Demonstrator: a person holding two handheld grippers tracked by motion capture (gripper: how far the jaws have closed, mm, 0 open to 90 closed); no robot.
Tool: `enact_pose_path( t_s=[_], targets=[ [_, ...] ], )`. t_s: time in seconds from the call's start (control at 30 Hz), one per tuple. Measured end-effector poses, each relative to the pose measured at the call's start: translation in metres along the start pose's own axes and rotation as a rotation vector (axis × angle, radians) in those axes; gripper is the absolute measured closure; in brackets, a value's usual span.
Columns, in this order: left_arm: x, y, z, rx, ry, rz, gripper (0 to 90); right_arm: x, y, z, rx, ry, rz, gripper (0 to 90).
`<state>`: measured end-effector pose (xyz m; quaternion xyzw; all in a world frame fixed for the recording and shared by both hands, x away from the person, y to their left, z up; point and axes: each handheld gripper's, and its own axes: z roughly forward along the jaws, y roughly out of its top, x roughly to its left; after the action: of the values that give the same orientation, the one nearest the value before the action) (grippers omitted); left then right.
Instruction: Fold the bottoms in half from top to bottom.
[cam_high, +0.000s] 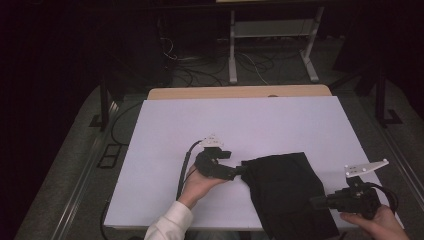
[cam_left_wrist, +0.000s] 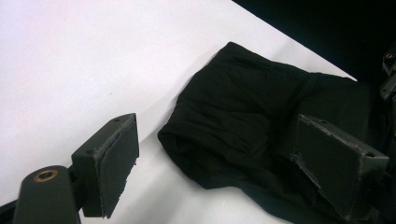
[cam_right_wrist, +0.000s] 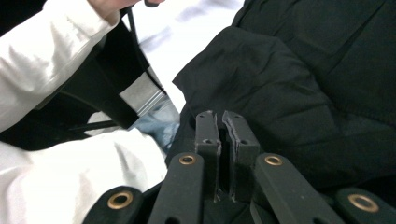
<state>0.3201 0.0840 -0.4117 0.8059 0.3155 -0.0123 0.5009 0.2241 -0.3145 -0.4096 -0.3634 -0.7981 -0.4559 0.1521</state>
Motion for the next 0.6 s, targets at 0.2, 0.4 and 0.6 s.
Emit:
enact_pose_path(
  t_s=[0.2, 0.4, 0.6],
  targets=[
    [-0.002, -0.006, 0.003, -0.010, -0.018, -0.002, 14.1, -0.002, -0.005, -0.003, 0.021, 0.047, 0.017, 83.8],
    [-0.003, -0.006, 0.006, -0.010, -0.023, -0.005, 13.8, -0.004, -0.011, -0.007, 0.038, 0.045, 0.038, 76.7],
    [-0.002, -0.006, 0.008, -0.019, -0.026, -0.015, 13.8, -0.001, -0.011, -0.007, 0.013, -0.039, 0.019, 44.3]
  ],
)
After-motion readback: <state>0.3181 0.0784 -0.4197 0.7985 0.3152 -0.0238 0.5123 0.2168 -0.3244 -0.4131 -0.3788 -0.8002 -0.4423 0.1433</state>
